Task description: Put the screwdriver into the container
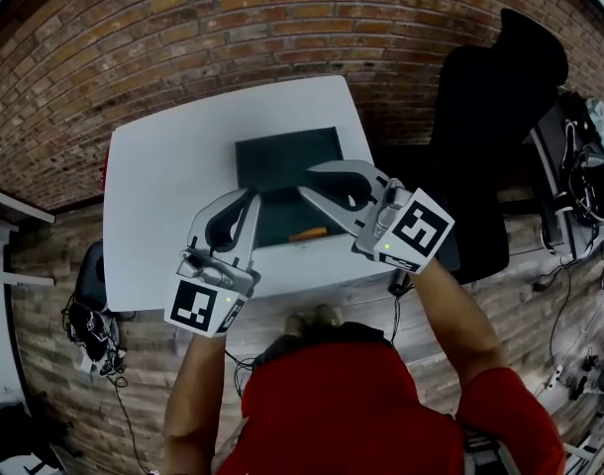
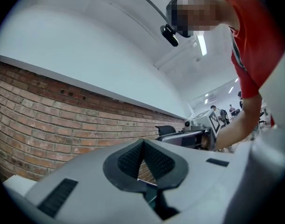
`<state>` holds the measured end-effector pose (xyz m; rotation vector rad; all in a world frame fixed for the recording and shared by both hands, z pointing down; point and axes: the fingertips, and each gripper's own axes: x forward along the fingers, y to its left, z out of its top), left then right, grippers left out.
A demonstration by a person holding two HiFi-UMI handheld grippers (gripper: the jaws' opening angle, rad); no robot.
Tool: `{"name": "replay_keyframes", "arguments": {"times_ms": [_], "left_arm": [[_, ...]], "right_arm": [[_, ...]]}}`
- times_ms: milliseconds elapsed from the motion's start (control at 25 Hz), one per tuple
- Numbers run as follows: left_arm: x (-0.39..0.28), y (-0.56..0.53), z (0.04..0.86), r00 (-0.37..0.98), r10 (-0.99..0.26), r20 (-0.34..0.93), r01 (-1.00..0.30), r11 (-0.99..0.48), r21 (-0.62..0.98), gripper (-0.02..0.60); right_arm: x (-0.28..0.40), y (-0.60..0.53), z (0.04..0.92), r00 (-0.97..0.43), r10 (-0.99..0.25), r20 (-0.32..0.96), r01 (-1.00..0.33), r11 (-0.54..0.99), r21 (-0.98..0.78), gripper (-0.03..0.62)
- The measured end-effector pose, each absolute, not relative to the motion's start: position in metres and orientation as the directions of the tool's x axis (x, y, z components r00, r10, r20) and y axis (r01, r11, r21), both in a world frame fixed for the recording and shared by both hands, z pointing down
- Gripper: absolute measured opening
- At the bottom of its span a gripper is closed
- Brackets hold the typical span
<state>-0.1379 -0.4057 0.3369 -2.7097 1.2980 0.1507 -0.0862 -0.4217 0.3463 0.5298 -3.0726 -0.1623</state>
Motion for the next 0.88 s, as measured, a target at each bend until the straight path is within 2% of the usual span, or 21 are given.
{"name": "replay_keyframes", "arguments": {"times_ms": [240,520,880], "left_arm": [[-0.113,-0.399,0.316,0.669,-0.719,-0.19,-0.741,-0.664,-0.097,0.011],[-0.101,-0.393,0.305,0.692,-0.689,-0.215,-0.718,-0.689,-0.103,0.011],[-0.1,-0.388,0.306,0.696,-0.686,-0.212,-0.713,-0.693,-0.102,0.011]], "right_arm": [[-0.08,-0.406,0.311,-0.927,-0.355,-0.12,-0.369,0.921,0.123,0.048],[-0.084,-0.394,0.295,-0.913,-0.375,-0.162,-0.397,0.907,0.139,0.034],[-0.087,-0.39,0.294,-0.912,-0.382,-0.152,-0.403,0.902,0.154,0.031]]}}
